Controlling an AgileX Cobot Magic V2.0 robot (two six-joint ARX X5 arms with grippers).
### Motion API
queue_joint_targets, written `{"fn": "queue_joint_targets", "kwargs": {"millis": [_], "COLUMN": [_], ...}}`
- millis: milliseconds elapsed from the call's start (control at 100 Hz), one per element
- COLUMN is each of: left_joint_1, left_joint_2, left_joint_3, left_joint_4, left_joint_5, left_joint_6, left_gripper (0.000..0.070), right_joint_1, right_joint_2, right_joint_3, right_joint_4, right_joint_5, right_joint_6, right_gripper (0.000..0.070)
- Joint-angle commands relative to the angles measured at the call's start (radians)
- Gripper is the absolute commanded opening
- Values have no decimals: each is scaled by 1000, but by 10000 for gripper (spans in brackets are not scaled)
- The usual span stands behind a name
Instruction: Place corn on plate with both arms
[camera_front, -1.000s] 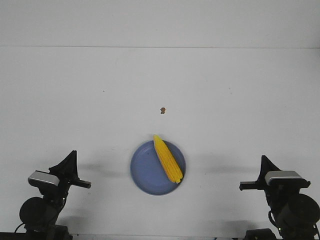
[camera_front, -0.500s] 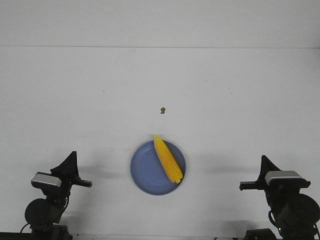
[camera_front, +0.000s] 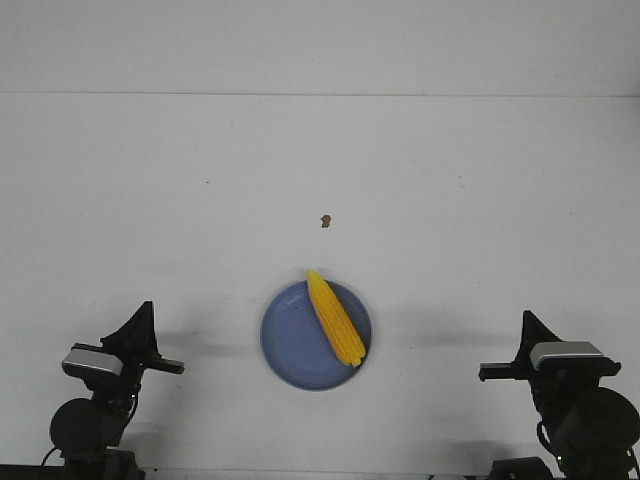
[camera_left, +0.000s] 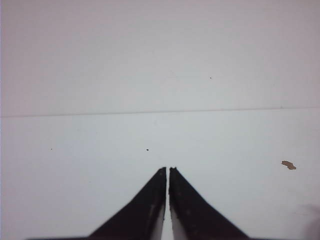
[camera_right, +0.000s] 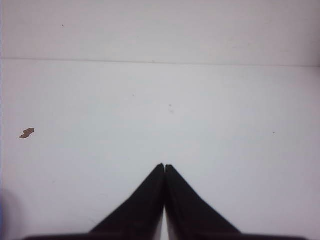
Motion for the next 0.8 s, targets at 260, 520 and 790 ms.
{"fn": "queue_joint_targets", "kwargs": {"millis": [260,520,790], "left_joint_1": [0,0,0], "left_joint_2": [-2,-2,-2], "left_joint_3": [-20,-20,-20], "left_joint_4": [14,14,14], "left_joint_5": [-2,-2,-2], "left_joint_6": [-2,-2,-2], "left_gripper": [12,12,12], "right_joint_1": [0,0,0], "right_joint_2": [4,4,-39], "right_joint_3": [6,6,-30], "right_joint_4": [13,13,61], "right_joint_5": [3,3,4], "right_joint_6": [6,6,-24], "right_gripper": [0,0,0]}}
